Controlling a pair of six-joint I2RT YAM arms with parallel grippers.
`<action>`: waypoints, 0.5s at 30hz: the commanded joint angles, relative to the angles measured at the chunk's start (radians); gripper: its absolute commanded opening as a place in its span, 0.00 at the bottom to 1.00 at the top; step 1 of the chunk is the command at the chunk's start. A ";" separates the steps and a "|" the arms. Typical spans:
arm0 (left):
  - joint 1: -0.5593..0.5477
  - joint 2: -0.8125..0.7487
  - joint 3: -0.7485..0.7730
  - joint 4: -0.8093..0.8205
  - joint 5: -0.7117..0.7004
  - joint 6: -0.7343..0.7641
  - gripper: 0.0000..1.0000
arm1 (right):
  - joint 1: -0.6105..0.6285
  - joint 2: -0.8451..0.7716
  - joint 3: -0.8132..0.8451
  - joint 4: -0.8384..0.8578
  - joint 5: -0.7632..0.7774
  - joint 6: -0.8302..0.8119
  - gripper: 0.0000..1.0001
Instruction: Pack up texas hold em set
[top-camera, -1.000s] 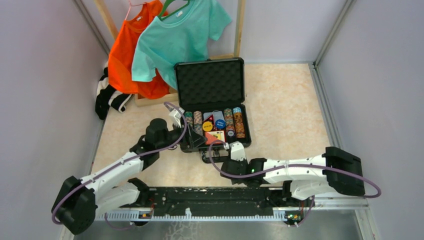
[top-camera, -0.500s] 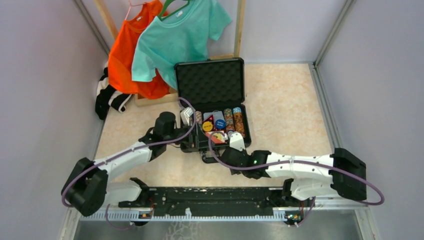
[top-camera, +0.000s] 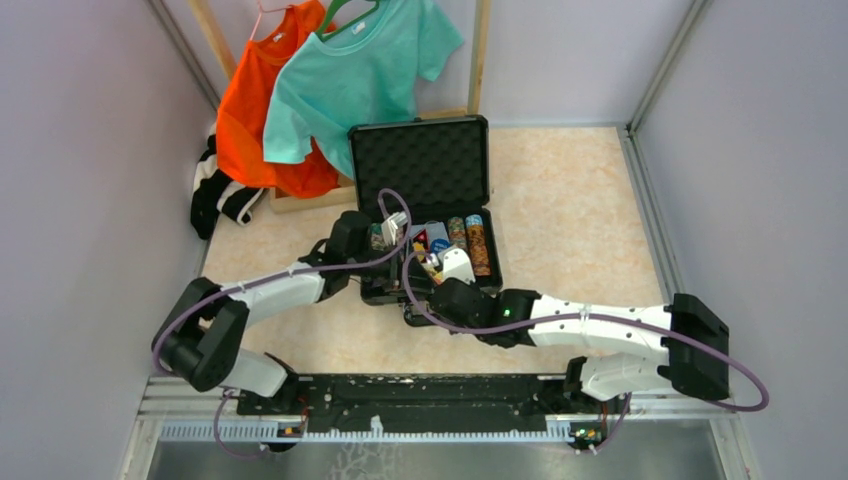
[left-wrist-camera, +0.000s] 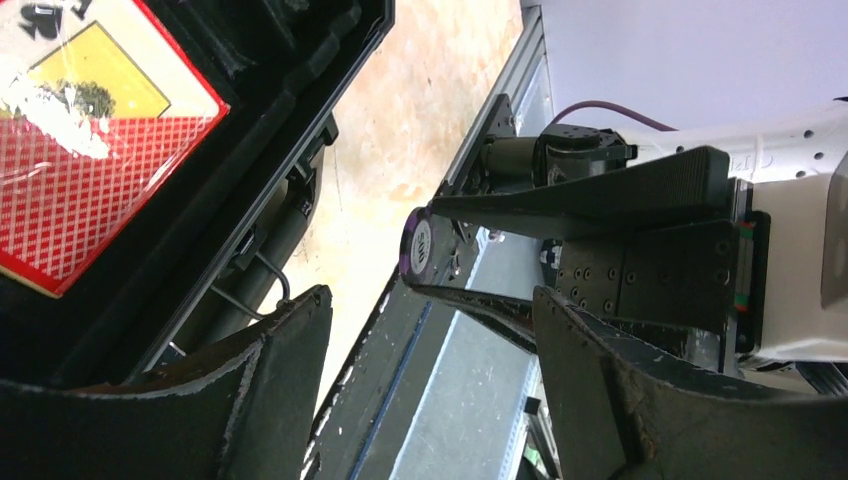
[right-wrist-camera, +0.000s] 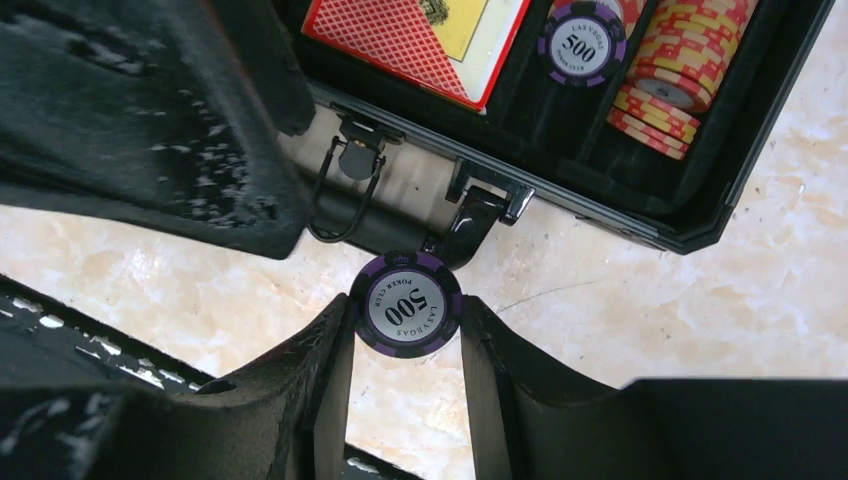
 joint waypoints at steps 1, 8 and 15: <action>0.006 0.022 0.055 -0.008 0.018 -0.002 0.78 | -0.011 -0.013 0.065 0.054 0.019 -0.057 0.37; 0.006 0.084 0.055 0.069 0.071 -0.062 0.76 | -0.011 -0.019 0.083 0.077 0.016 -0.094 0.37; 0.004 0.104 0.051 0.090 0.086 -0.081 0.76 | -0.011 -0.032 0.094 0.093 0.023 -0.118 0.37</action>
